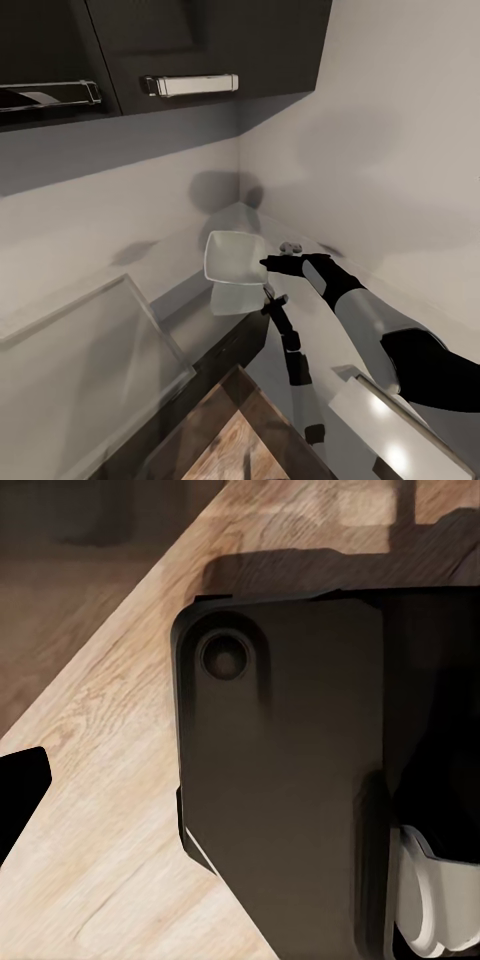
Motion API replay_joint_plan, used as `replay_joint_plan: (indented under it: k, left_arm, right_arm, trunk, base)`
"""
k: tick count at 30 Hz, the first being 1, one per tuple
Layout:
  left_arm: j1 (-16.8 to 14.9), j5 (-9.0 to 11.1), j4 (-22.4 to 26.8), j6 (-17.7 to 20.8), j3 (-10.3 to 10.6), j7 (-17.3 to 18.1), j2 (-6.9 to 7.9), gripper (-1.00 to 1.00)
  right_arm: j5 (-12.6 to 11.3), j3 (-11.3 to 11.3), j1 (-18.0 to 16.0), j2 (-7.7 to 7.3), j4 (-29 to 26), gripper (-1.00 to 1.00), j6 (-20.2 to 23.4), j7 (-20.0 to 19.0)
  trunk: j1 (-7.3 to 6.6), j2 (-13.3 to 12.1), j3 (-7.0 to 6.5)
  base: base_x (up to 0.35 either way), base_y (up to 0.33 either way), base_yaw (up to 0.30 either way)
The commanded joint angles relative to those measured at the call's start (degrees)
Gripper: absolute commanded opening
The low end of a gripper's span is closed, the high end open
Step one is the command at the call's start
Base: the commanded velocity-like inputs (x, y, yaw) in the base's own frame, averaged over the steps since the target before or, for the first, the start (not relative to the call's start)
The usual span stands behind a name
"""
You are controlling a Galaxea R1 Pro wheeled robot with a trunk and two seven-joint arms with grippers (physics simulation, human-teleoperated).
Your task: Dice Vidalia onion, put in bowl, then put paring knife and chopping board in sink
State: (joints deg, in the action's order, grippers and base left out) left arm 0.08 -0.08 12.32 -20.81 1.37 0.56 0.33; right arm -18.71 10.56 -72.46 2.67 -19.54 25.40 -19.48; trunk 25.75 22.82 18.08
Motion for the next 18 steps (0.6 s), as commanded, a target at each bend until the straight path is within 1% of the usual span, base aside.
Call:
replay_joint_plan:
  k: [1,8,11,14,18]
  left_arm:
    - [0.01,0.00,0.06,-0.11,0.12,0.06,0.02,1.00]
    - [0.01,0.00,0.02,-0.11,0.12,0.06,0.01,1.00]
    - [0.01,0.00,0.00,-0.11,0.12,0.06,0.02,1.00]
    - [0.01,0.00,-0.01,-0.11,0.12,0.06,-0.01,1.00]
    - [0.01,0.00,-0.01,-0.11,0.12,0.06,0.02,1.00]
  right_arm:
    - [-0.53,0.25,-0.05,-0.03,-0.06,-1.00,0.26,0.07]
    - [-0.53,0.25,-0.05,-0.09,-0.06,-1.00,0.26,0.23]
    - [-0.53,0.25,-0.05,-0.10,-0.06,-1.00,0.26,0.13]
    - [-0.53,0.25,-0.05,-0.10,-0.06,-1.00,0.26,0.08]
    - [-0.53,0.25,-0.05,-0.05,-0.06,-1.00,0.26,0.06]
  trunk:
    - [0.03,0.10,0.09]
    - [0.03,0.10,0.08]
    - [0.03,0.10,0.08]
    - [0.03,0.10,-0.01]
    - [0.03,0.10,-0.30]
  base:
    - [0.000,0.000,0.000]
    - [-0.001,0.000,0.000]
    - [-0.064,0.000,0.000]
    - [-0.185,0.000,0.000]
    - [-0.298,0.000,0.000]
